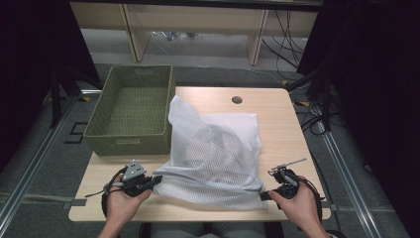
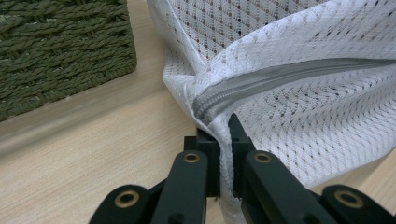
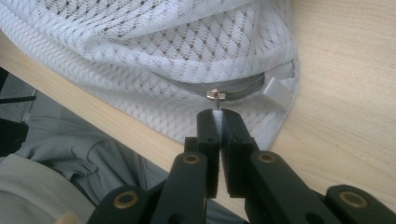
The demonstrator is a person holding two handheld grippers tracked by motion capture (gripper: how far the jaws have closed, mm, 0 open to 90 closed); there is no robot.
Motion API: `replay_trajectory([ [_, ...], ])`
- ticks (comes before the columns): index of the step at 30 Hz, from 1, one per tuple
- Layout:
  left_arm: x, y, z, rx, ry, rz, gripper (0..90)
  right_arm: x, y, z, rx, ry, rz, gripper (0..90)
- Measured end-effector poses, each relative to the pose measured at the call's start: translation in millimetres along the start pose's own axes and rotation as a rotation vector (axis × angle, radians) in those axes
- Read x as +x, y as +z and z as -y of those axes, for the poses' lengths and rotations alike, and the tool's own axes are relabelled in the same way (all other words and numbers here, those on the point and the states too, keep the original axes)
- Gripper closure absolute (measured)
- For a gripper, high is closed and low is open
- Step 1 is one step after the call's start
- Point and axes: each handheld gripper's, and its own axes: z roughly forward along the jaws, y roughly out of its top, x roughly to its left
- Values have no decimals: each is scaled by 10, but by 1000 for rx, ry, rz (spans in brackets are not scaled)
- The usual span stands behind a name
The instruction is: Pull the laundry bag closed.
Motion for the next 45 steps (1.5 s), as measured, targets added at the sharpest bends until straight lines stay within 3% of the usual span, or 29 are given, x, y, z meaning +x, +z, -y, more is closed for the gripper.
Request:
replay_trajectory([
  [2,33,1,6,16,18,-5,885,-4,1,-1,-2,1,1,881],
  [3,18,12,10,0,-2,1,885,-7,0,-2,0,7,5,881],
  [4,31,7,12,17,6,-5,885,-14,-1,-2,1,0,-1,882],
  [7,35,25,20,7,-5,-5,885,-38,14,-7,5,3,0,882],
  [9,58,25,18,20,16,-8,885,-43,15,-8,9,3,-4,882],
  [11,54,35,28,16,0,-11,885,-63,25,-12,8,-7,1,881],
  [16,92,64,46,35,1,-23,885,-105,48,-30,27,21,-1,882],
  [20,119,95,52,49,13,-27,885,-158,72,-50,31,12,-2,882],
  [21,115,113,59,40,-5,-29,885,-155,77,-52,27,26,15,882],
  [25,145,150,61,62,14,-35,885,-188,93,-79,45,46,8,882],
  [29,148,199,53,75,16,-37,885,-225,98,-107,41,37,24,882],
  [30,149,223,54,76,17,-38,885,-228,99,-112,35,54,24,882],
  [31,151,237,51,91,26,-37,885,-240,84,-128,46,64,52,882],
  [33,142,276,49,86,29,-28,885,-257,90,-133,38,50,48,882],
  [36,143,312,31,96,26,-36,885,-285,87,-147,50,75,59,882],
  [40,134,358,13,105,43,-32,885,-296,94,-145,37,70,70,882],
  [41,121,380,18,90,27,-33,885,-305,92,-146,42,77,80,882],
  [42,123,383,11,99,38,-31,885,-332,81,-145,34,68,67,882],
  [43,120,393,10,102,46,-36,885,-332,84,-150,44,97,82,882],
  [45,111,406,7,102,47,-31,885,-338,72,-153,41,97,92,882],
])
